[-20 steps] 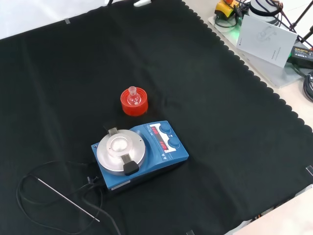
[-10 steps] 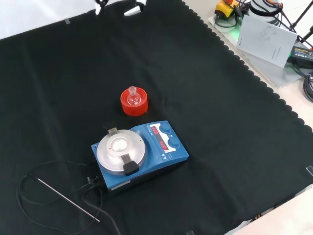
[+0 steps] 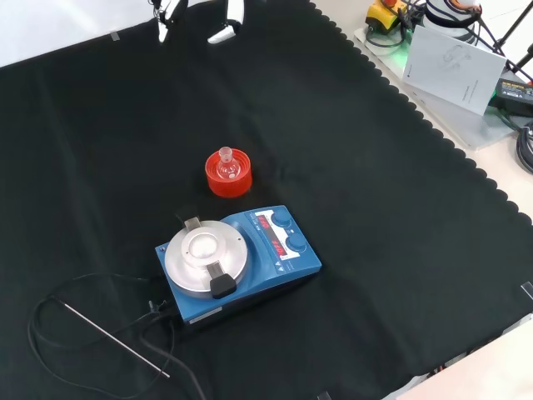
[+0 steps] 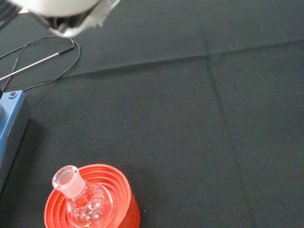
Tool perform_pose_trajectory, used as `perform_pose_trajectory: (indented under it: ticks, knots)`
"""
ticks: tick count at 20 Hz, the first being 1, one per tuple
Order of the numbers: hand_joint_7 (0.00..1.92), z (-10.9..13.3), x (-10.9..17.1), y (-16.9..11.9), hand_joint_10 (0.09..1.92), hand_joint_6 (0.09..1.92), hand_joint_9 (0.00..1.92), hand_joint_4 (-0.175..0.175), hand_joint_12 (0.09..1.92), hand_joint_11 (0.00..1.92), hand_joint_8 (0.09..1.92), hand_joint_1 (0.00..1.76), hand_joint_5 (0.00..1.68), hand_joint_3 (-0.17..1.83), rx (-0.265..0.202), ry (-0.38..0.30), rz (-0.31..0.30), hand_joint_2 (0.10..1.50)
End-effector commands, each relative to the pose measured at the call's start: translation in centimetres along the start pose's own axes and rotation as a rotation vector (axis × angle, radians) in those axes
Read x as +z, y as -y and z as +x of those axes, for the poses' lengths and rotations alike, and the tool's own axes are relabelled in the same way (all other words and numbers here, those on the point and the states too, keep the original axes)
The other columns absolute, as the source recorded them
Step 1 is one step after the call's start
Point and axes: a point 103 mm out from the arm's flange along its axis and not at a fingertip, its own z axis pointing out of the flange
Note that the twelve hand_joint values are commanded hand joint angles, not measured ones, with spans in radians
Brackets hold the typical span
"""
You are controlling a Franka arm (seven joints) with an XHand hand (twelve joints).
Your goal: Pick up the round-bottom flask.
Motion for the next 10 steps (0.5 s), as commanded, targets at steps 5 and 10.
perform_pose_trajectory:
  ticks: [5, 10]
  knots:
    - [0.49, 1.0, 6.4, -3.4, 0.64, 0.09, 0.57, -0.056, 1.35, 0.19, 0.66, 0.97, 0.59, 1.14, -0.053, -0.070, 0.069, 0.43]
    - [0.49, 1.1, 7.6, -3.4, 0.64, 0.09, 0.57, -0.052, 1.35, 0.18, 0.65, 0.97, 0.59, 1.15, -0.073, -0.123, 0.048, 0.40]
